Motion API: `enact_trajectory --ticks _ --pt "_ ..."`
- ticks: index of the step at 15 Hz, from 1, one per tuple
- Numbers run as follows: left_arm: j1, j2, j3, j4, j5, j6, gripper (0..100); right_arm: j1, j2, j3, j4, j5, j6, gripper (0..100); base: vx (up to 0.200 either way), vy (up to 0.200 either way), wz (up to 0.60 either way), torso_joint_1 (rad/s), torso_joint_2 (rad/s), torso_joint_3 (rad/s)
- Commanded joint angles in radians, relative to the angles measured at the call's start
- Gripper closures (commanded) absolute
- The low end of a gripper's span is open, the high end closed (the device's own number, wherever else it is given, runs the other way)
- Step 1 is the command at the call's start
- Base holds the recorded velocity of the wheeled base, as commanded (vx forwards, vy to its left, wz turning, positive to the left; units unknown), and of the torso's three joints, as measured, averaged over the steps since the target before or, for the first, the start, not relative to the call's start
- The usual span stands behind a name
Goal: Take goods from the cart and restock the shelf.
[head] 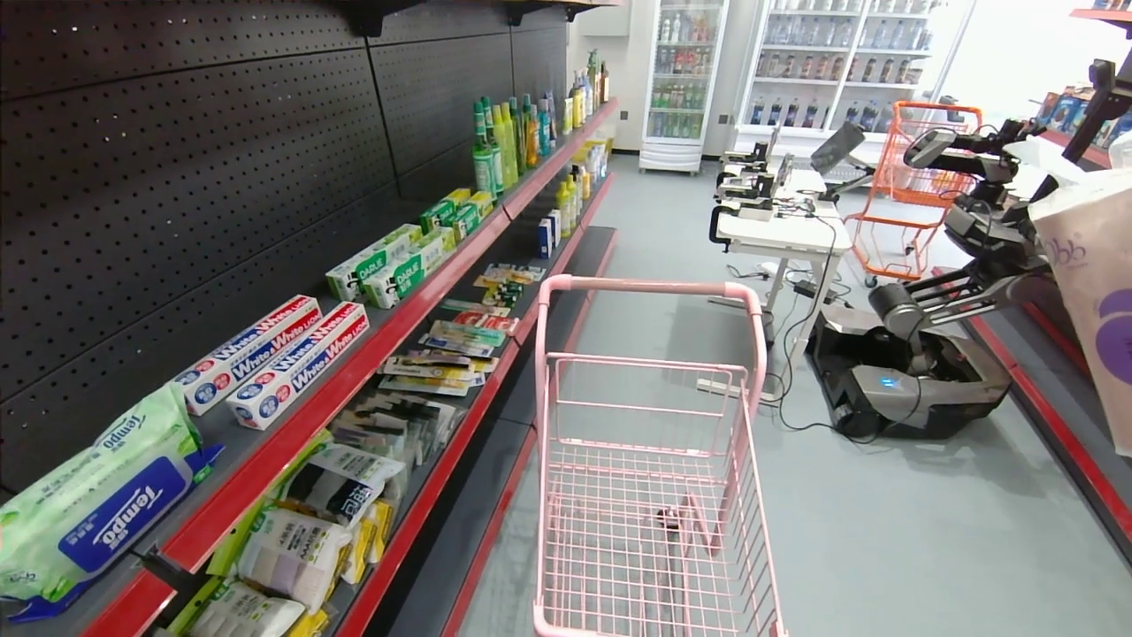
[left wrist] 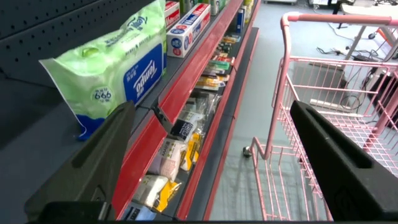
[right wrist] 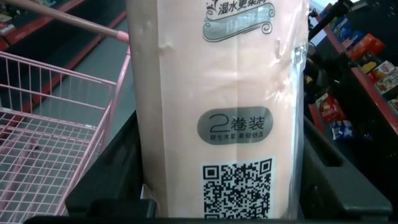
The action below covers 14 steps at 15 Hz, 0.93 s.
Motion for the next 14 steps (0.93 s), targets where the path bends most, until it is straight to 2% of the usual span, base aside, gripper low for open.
enact_trajectory --ticks 1,7,14 --pt "0.0 0.001 0.0 -0.001 0.0 0.001 0 0.002 0.009 -0.001 -0.001 0.0 -0.001 100 0.0 0.0 0.0 0.168 -0.35 -0.183" --pt "0.0 0.001 0.0 -0.001 0.0 0.001 0 0.003 0.024 -0.001 -0.001 0.0 -0.004 100 0.0 0.0 0.0 0.157 -0.33 -0.171" --pt "0.0 0.001 0.0 -0.001 0.0 0.003 0 0.003 0.06 -0.007 -0.03 0.0 -0.019 100 0.0 0.0 0.0 0.103 -0.2 -0.106"
